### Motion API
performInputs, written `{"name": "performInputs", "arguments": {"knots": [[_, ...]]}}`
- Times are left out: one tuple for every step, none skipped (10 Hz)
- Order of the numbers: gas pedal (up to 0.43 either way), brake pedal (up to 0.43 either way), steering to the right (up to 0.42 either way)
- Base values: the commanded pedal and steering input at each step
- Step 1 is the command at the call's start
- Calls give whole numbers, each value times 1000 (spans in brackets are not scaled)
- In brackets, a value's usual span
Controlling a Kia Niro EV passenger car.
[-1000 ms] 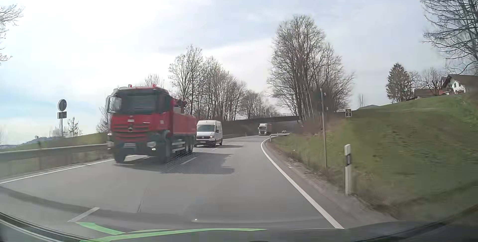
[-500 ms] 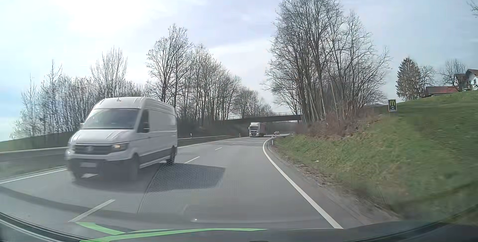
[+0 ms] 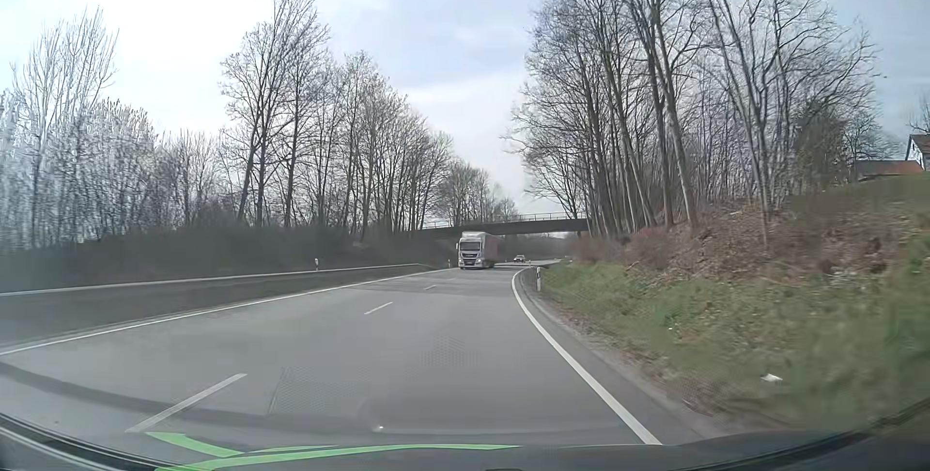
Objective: Follow the waypoints while adhering to traffic rules and regulations
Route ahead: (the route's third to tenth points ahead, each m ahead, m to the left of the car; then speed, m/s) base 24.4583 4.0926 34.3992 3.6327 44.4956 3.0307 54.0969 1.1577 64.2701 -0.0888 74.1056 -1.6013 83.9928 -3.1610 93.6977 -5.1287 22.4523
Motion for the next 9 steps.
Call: {"name": "performInputs", "arguments": {"knots": [[189,0,15],[197,0,16],[197,0,16],[197,0,16],[197,0,15],[197,0,15],[197,0,14],[197,0,12],[197,0,12]]}}
